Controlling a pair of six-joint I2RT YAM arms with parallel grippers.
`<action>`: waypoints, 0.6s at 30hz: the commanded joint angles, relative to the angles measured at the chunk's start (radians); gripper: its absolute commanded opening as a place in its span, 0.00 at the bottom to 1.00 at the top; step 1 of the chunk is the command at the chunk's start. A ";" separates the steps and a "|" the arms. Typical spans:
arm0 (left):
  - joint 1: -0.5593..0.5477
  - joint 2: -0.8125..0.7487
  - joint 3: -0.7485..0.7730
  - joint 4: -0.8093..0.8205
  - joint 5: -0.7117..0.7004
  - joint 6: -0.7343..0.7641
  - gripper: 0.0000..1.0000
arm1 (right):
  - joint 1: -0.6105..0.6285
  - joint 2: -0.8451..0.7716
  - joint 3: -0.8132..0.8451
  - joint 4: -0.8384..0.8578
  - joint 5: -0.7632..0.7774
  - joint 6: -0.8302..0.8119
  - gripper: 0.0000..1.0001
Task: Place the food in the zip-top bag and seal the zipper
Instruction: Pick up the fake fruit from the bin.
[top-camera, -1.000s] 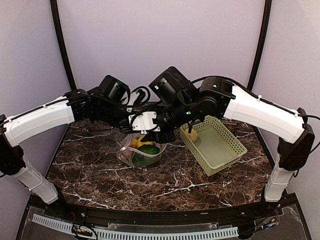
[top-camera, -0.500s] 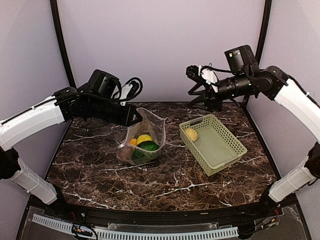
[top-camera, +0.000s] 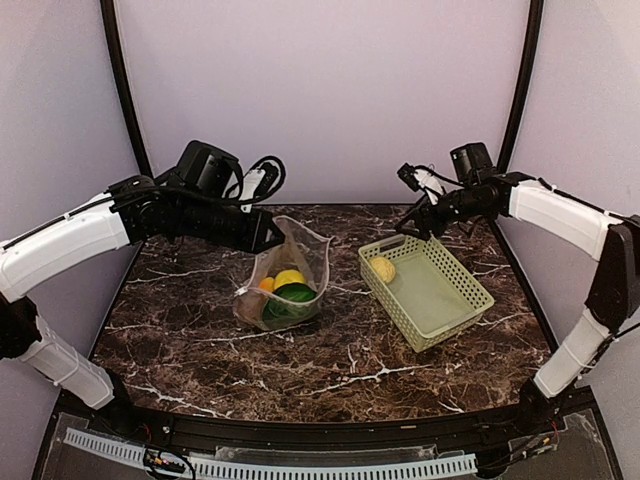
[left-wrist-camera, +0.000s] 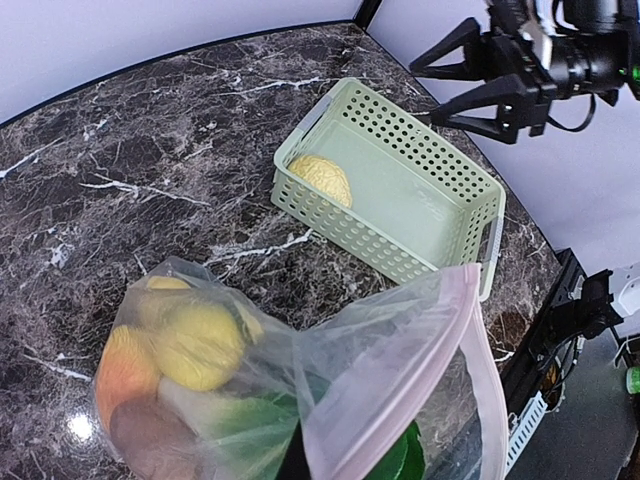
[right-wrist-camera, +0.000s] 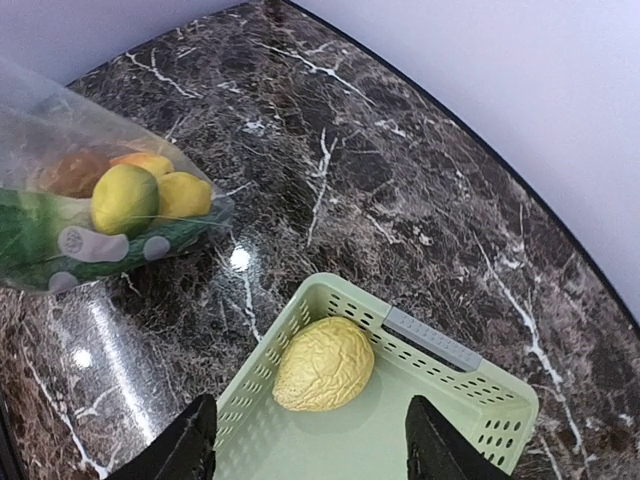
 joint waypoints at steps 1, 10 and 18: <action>0.000 0.007 0.040 -0.014 -0.001 0.017 0.01 | -0.053 0.142 0.054 0.094 -0.007 0.107 0.66; 0.003 0.016 0.052 -0.022 -0.003 0.029 0.01 | -0.068 0.305 0.207 0.021 0.088 0.184 0.84; 0.005 0.027 0.066 -0.026 -0.002 0.033 0.01 | -0.070 0.391 0.314 -0.095 -0.029 0.197 0.89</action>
